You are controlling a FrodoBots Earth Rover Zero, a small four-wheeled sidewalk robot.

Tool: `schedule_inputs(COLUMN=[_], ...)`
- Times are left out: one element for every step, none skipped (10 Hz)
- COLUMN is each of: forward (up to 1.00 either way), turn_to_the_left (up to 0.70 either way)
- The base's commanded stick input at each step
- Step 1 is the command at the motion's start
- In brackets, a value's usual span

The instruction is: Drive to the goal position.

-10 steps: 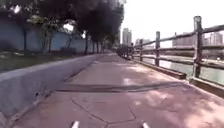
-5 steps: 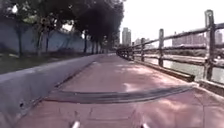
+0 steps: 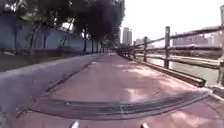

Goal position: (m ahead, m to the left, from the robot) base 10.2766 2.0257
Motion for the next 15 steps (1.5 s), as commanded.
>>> schedule_inputs(forward=[0.70, 0.70, 0.70, 0.70, 0.70, 0.70, 0.70, 0.70, 0.70, 0.70, 0.70, 0.70, 0.70, 0.70, 0.70], turn_to_the_left=[0.00, 0.00, 0.00, 0.00, 0.00, 0.00, 0.00, 0.00, 0.00, 0.00, -0.31, -0.35, -0.15, 0.00, 0.00])
